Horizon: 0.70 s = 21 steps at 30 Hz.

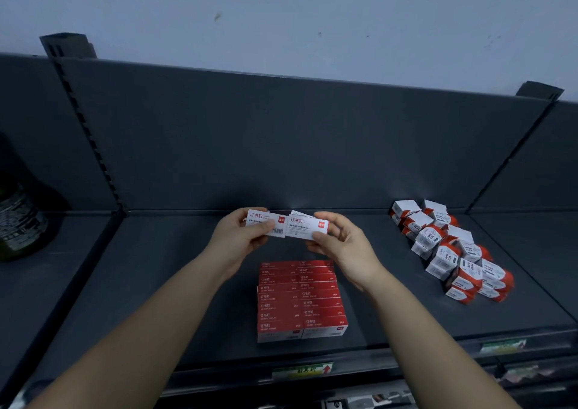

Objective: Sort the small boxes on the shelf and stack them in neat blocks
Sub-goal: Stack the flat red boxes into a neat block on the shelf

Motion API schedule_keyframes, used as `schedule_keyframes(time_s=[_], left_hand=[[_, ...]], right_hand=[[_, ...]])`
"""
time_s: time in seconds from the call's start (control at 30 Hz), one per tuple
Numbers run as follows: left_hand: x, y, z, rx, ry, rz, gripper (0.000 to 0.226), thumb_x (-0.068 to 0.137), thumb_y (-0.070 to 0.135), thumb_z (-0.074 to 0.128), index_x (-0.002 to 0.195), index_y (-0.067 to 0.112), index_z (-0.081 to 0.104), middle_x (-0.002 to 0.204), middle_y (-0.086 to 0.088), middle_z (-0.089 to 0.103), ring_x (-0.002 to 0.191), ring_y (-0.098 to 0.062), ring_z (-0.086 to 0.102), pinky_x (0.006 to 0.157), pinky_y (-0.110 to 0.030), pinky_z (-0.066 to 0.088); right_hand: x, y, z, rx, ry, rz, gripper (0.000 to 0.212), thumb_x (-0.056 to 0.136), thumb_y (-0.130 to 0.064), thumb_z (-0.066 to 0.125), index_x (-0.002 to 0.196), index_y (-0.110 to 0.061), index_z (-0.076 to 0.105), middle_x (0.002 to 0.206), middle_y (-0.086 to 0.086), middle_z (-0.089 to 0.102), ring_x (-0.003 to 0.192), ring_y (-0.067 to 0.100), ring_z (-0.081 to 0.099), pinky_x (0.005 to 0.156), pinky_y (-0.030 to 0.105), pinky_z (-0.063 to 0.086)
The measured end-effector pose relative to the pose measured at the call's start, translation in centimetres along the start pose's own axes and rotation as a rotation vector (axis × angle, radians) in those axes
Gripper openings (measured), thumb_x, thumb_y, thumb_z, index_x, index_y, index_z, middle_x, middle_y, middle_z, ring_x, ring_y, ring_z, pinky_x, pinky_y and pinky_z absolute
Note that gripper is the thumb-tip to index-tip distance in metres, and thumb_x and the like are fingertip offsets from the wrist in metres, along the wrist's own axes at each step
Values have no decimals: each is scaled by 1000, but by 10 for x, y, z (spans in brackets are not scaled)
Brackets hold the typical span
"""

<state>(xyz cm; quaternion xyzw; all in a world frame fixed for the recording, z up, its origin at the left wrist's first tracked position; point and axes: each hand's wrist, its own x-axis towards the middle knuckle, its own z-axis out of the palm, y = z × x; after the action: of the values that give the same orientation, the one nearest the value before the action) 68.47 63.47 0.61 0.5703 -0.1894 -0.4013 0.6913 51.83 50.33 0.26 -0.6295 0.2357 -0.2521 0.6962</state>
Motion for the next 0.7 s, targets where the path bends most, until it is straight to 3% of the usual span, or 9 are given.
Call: schedule_keyframes(time_s=[0.27, 0.47, 0.6, 0.7], left_hand=[[3, -5, 1, 83, 18, 56, 31, 81, 7, 75, 109, 11, 63, 104, -9, 74, 97, -20, 71, 85, -32, 57], [7, -11, 3, 170, 27, 96, 34, 78, 3, 78, 108, 8, 63, 103, -9, 72, 96, -21, 71, 80, -31, 60], [11, -20, 2, 412, 65, 166, 27, 78, 10, 80, 99, 12, 63, 100, -1, 70, 92, -13, 69, 77, -24, 57], [15, -28, 1, 521, 57, 180, 22, 80, 14, 79, 95, 14, 63, 96, 1, 70, 89, -11, 67, 73, -20, 53]], right_hand=[[5, -2, -7, -86, -10, 3, 27, 94, 0, 59, 120, -6, 59, 112, 9, 72, 102, 21, 70, 84, 29, 57], [11, 3, -9, -154, -8, -34, 20, 91, -2, 65, 109, -8, 60, 104, 6, 73, 93, 18, 70, 79, 29, 58], [17, 13, -13, -277, 33, -25, 17, 88, -2, 68, 102, -11, 63, 90, -2, 74, 81, 10, 68, 75, 27, 55], [19, 22, -16, -365, 48, 13, 16, 88, -7, 71, 101, -9, 63, 87, 5, 73, 74, 12, 66, 72, 30, 55]])
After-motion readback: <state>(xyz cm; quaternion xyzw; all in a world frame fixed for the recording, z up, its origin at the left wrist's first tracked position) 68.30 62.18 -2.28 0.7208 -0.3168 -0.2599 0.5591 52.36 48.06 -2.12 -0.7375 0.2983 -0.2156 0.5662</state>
